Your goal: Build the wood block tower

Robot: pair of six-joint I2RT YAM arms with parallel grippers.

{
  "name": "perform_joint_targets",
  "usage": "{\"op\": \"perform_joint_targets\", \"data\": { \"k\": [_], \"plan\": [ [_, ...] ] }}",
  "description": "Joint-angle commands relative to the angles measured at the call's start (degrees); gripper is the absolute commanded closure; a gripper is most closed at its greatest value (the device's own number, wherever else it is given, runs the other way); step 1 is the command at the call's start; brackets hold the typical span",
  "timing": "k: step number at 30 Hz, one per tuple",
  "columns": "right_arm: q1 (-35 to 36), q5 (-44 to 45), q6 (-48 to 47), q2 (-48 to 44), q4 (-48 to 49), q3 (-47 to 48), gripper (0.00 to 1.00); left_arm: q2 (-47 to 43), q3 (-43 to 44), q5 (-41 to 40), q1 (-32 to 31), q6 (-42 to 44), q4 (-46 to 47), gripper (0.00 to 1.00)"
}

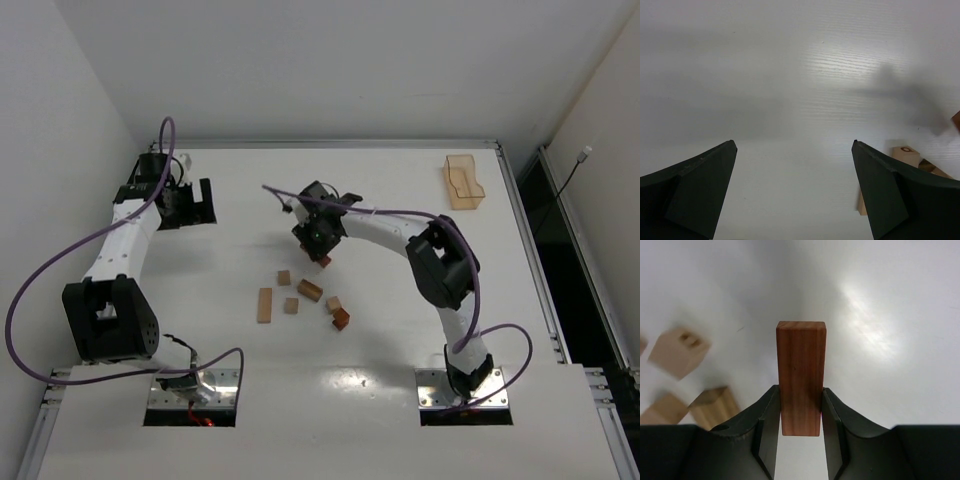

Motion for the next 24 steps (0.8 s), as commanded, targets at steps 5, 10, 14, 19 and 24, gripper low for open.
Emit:
{"op": "perform_joint_targets", "data": {
  "k": [5,10,14,19,24],
  "plan": [
    [-3.9,17.9,24.8,0.0,-4.0,6.8,1.0,0.1,3.0,-4.7,0.7,-2.7,-0.7,0.01],
    [-3.9,17.9,34.6,0.0,-6.6,6.3,1.0,0.7,1.6,-9.6,1.8,-8.7,0.6,0.01],
    [-3.9,14.9,39.6,0.5,-7.2,5.2,1.0,1.2,-0.4,-8.2,1.8,-8.1,1.9,0.01],
    [-4.7,15.6,40.2,6.0,-7.2,8.2,1.0,2.4,-1.1,-4.2,1.8,-2.0,0.3,0.01],
    [-6.9,13.0,38.5,9.2,-6.4,9.5,1.0,1.8,-1.7,-0.4,2.4,0.4,-0.2,0.01]
  ]
}}
